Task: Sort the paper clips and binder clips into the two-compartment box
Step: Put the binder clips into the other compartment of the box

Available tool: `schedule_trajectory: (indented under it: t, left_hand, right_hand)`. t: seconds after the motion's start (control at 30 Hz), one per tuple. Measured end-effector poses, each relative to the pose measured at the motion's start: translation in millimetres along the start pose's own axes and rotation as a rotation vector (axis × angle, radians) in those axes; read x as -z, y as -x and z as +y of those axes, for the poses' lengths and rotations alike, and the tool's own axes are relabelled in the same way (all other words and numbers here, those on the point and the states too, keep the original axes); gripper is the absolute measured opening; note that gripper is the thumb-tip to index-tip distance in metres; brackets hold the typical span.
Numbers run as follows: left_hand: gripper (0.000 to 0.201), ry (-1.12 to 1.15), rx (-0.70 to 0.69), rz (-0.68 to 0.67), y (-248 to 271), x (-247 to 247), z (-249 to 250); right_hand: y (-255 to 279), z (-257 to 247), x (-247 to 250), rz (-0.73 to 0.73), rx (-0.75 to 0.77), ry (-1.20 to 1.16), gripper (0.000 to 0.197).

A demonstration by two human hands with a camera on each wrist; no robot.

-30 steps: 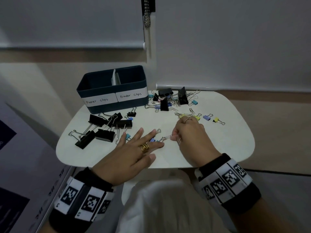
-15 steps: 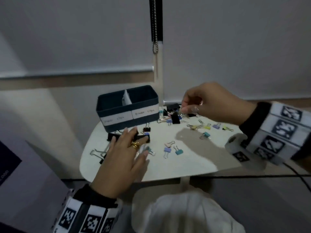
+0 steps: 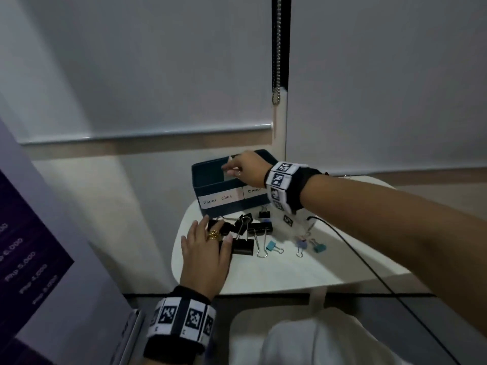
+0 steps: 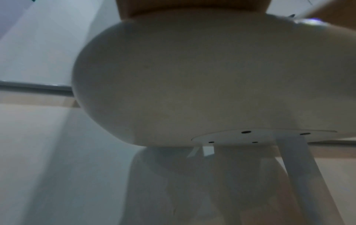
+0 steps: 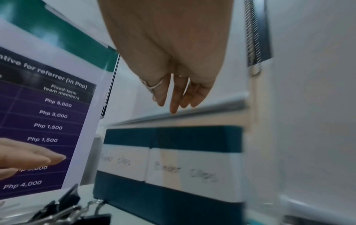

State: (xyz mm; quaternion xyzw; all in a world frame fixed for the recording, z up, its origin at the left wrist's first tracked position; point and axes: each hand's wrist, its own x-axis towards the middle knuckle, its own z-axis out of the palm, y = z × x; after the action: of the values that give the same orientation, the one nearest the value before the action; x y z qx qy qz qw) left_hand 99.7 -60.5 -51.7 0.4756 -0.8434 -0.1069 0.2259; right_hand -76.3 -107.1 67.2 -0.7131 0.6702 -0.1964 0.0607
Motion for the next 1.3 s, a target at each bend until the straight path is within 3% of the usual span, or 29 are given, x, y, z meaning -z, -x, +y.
schedule_trajectory:
  t: [0.1,0.23,0.37,0.5,0.7,0.87,1.07,1.2,1.3]
  left_hand:
    - [0.056,0.048,-0.08,0.16,2.8,-1.4,5.9]
    - [0.038,0.066,-0.206,0.212,15.2,-15.0,50.0]
    - [0.035,0.053,-0.337,0.082,20.5,-36.4,111.2]
    - [0.037,-0.063,-0.388,-0.149,18.3,-44.8,157.2]
    - [0.052,-0.254,-0.379,-0.347,-0.1,-29.9,177.0]
    - [0.037,-0.127,-0.351,-0.519,-46.6,-18.3,204.9]
    - [0.034,-0.293,-0.315,-0.508,-91.1,-28.4,230.1]
    - [0.027,-0.365,-0.285,-0.496,-106.6,-49.3,236.4]
    - [0.033,-0.412,-0.273,-0.483,-111.6,-59.4,241.2]
  right_hand:
    - [32.6,28.3,31.2,0.04,0.0,0.027,0.031]
    - [98.5,96.6,71.7,-0.139,-0.097,0.255,0.024]
    - [153.2,149.6,85.8,-0.33,-0.261,0.35,0.034]
    - [178.9,182.1,82.9,-0.423,-0.277,0.318,0.049]
    - [190.5,201.3,64.5,-0.586,-0.087,0.246,0.052]
    - [186.8,214.0,56.5,-0.677,-0.044,0.252,0.037]
    - [185.4,235.6,68.9,-0.557,-0.046,0.182,0.04]
    - [183.8,240.6,76.0,-0.345,-0.012,0.108,0.036]
    - [186.5,242.3,77.3,-0.377,-0.007,0.141,0.033]
